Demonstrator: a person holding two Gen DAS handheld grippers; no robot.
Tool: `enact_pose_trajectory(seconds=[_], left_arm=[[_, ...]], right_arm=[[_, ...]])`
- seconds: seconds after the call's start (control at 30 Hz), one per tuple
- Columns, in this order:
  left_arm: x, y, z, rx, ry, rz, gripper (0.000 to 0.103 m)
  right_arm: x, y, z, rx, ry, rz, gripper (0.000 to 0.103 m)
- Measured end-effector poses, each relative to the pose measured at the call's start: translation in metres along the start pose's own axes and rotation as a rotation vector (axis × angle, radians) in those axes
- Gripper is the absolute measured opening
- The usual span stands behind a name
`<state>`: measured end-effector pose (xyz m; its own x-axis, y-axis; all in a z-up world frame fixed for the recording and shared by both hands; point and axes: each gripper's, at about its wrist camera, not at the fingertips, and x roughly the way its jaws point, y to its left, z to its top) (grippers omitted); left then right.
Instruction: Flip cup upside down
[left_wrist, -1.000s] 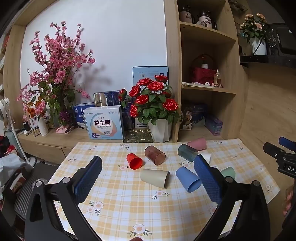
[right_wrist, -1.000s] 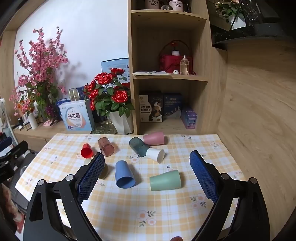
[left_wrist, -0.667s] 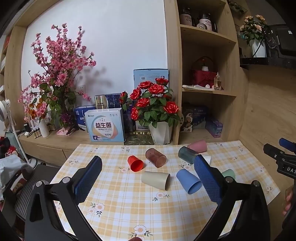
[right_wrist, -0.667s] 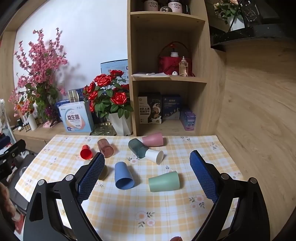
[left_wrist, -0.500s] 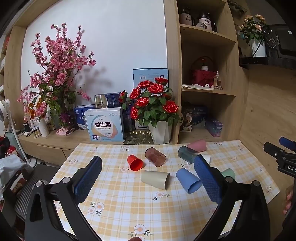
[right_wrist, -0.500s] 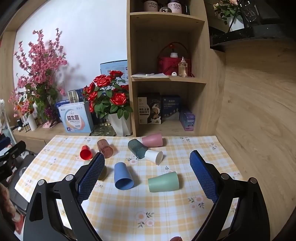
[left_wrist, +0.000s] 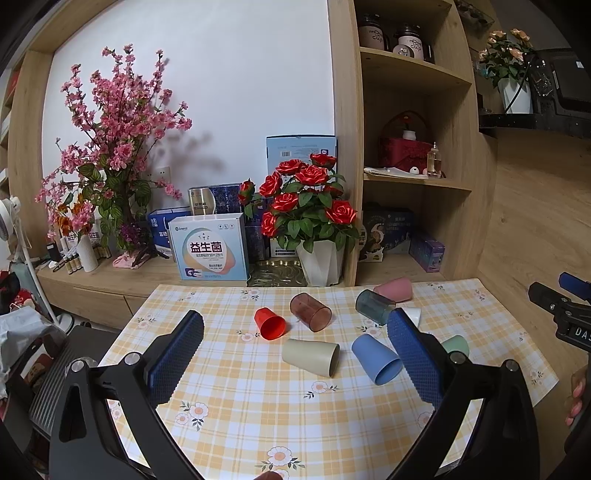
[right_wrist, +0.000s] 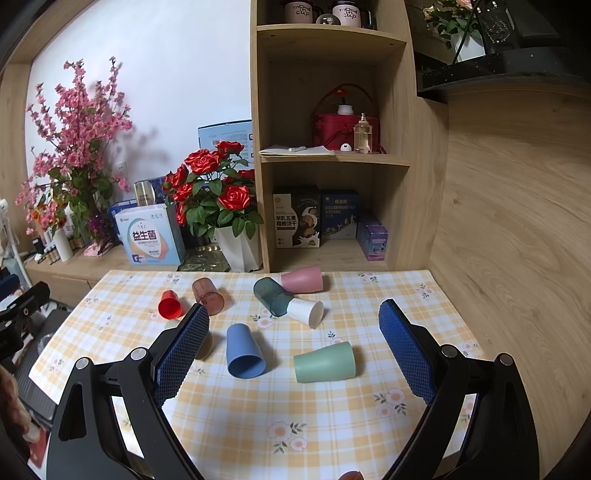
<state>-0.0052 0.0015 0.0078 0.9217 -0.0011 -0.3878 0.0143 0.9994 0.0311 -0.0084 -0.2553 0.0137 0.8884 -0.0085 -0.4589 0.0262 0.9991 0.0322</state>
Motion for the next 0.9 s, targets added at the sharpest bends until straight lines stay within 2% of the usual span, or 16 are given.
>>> enact_pose_trajectory(seconds=[0.9], left_arm=[[-0.0004, 0.0007, 0.0006, -0.001, -0.001, 0.001, 0.097]], right_arm=[[-0.0015, -0.0027, 0.0024, 0.001, -0.007, -0.002, 0.090]])
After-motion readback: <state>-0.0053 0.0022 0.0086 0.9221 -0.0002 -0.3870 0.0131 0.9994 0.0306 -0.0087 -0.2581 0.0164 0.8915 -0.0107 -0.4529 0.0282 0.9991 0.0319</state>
